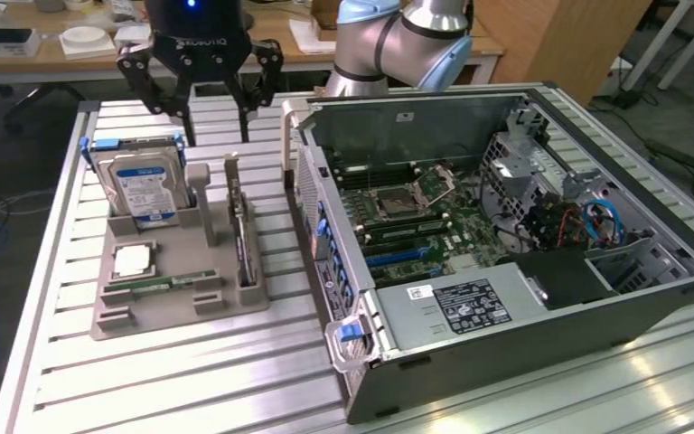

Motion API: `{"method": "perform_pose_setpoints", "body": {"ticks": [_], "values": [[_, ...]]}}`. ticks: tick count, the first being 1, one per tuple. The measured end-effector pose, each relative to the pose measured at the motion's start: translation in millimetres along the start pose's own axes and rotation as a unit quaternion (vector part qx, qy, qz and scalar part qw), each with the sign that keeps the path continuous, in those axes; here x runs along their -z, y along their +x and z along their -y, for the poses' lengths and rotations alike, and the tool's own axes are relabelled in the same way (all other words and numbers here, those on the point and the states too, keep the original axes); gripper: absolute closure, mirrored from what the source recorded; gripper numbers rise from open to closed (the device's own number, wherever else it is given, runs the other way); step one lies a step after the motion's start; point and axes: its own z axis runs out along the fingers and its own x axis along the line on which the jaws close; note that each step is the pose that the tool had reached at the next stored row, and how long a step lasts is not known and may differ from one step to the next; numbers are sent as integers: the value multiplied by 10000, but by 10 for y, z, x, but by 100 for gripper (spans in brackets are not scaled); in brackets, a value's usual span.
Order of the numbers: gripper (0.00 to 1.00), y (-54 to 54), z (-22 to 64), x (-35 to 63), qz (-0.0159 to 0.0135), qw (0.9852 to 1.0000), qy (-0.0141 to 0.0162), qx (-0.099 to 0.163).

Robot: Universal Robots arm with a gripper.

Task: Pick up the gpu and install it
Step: 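Pick up the gpu and move the gpu toward the slot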

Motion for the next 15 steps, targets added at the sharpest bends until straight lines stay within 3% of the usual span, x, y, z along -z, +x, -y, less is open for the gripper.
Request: {"method": "perform_pose_setpoints", "body": {"ticks": [6,15], "values": [[41,1,4,-75,-9,9998,-4,194],[41,5,11,-232,-18,9997,-5,234]]}}
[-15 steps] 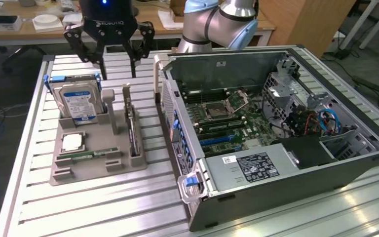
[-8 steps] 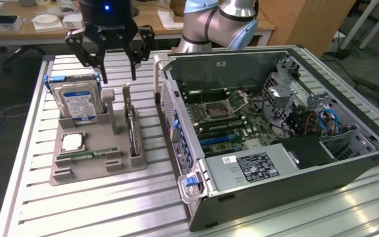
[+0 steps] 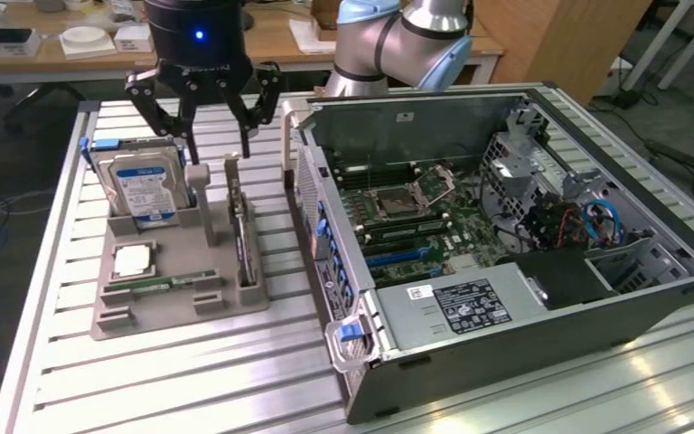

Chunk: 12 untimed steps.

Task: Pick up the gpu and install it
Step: 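Pick up the gpu and move the gpu toward the slot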

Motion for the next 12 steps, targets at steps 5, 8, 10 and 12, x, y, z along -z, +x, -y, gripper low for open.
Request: {"method": "perform_pose_setpoints", "body": {"ticks": [5,8,10,12], "values": [[41,2,4,-92,-2,10000,0,1],[41,2,9,-145,-5,10000,2,14],[41,3,13,-176,-5,10000,10,16],[41,3,14,-212,-5,10000,12,16]]}}
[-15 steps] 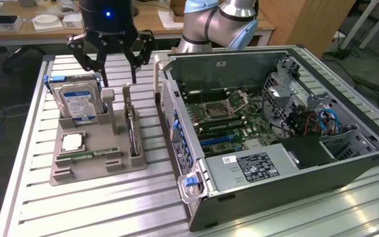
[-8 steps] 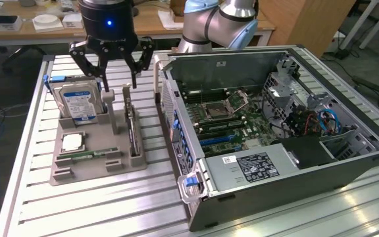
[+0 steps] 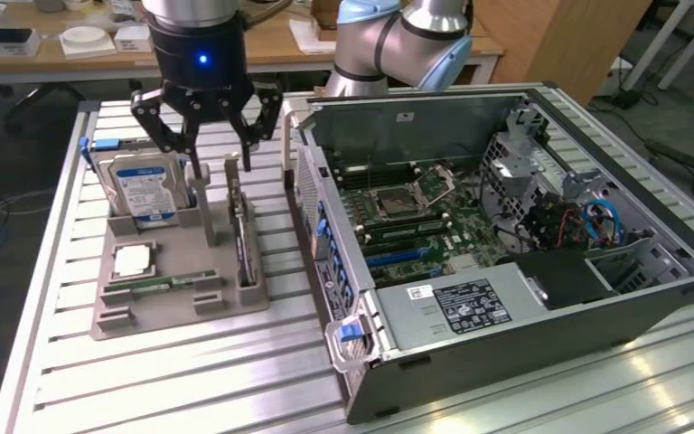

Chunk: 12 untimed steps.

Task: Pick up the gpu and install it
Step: 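Pick up the gpu and move the gpu toward the slot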

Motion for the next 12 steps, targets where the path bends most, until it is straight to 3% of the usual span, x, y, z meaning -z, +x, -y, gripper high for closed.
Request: {"method": "perform_pose_setpoints", "body": {"ticks": [12], "values": [[41,5,9,-219,3,10000,4,0]]}}
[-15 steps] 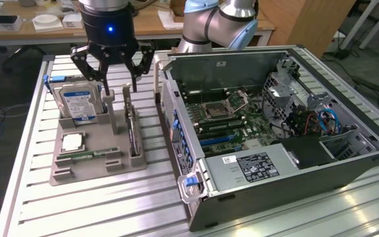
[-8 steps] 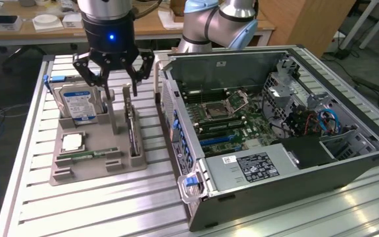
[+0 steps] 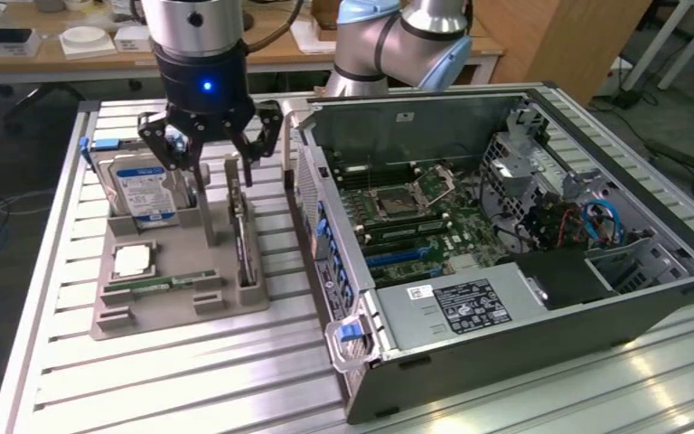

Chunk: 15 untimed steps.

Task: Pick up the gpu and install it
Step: 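Pick up the gpu and move the gpu toward the slot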

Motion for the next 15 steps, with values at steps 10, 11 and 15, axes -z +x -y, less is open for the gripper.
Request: {"method": "perform_pose_setpoints", "body": {"ticks": [10,11,15], "values": [[41,4,9,-179,29,10000,0,1],[41,5,11,-195,35,10000,1,1],[41,7,39,-265,52,10000,2,2]]}}
